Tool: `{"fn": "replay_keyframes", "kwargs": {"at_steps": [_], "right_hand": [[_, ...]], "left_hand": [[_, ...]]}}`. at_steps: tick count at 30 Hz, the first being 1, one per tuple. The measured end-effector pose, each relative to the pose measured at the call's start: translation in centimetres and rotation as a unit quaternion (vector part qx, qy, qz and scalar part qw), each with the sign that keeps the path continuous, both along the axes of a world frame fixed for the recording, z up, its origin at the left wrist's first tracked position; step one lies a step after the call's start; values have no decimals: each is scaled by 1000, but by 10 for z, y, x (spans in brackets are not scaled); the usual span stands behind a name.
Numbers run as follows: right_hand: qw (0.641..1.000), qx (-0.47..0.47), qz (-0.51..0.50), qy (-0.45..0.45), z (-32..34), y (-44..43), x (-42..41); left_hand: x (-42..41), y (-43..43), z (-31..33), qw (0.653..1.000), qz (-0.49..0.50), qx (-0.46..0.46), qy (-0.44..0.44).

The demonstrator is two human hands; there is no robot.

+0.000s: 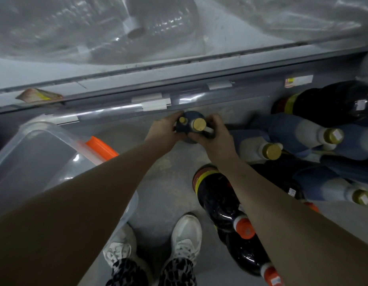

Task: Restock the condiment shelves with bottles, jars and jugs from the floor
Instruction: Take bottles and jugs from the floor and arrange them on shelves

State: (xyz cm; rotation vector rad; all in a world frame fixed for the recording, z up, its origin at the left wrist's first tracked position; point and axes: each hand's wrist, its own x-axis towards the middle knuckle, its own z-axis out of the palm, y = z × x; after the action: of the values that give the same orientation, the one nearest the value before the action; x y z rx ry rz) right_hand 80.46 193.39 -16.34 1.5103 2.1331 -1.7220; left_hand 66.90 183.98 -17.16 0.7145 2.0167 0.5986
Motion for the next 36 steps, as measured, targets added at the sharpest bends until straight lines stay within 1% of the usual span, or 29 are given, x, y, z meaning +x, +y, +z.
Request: {"fn": "replay_keyframes", "kwargs": {"at_steps": [2, 5, 6, 8, 10, 14, 16, 18, 22, 24, 27, 29, 32, 35, 36], "right_hand": [[1000, 29, -11, 5, 7, 3, 0], [995, 78, 53, -37, 26, 4, -2], [993, 85, 60, -49, 29, 1, -1], [993, 95, 44, -49, 45, -3, 5], [995, 92, 33, -26, 61, -5, 11], [997, 77, 19, 13, 112, 0, 16], [998, 59, 12, 23, 143, 3, 15], [998, 42, 11, 41, 178, 6, 13], [996, 48, 26, 64, 255, 10, 7], [995, 55, 37, 71, 294, 12, 5], [995, 44, 48, 78, 350, 14, 0], [993, 63, 51, 81, 387, 15, -3], [993, 61, 35, 95, 448, 18, -7], [992, 69, 32, 103, 512, 15, -8], [991, 70, 30, 109, 524, 14, -9]], "left_hand": [[2, -1, 6, 1000, -2, -2, -1], [5, -4, 22, 999, 27, 18, -22], [5, -5, 25, 999, 34, 28, -27], [2, -4, 39, 998, 35, 49, -33], [-1, -5, 56, 998, 18, 51, -33], [-6, -13, 100, 996, -54, 51, -50], [-7, -16, 128, 995, -57, 42, -74], [-8, -16, 159, 994, -69, 36, -79], [-12, -12, 225, 991, -73, 51, -100], [-12, -13, 261, 990, -84, 77, -87], [-14, -16, 311, 988, -98, 121, -10], [-16, -18, 348, 985, -98, 138, 15], [-19, -20, 406, 982, -86, 165, 10], [-18, -25, 470, 978, -60, 200, -19], [-18, -24, 479, 977, -60, 201, -25]]}}
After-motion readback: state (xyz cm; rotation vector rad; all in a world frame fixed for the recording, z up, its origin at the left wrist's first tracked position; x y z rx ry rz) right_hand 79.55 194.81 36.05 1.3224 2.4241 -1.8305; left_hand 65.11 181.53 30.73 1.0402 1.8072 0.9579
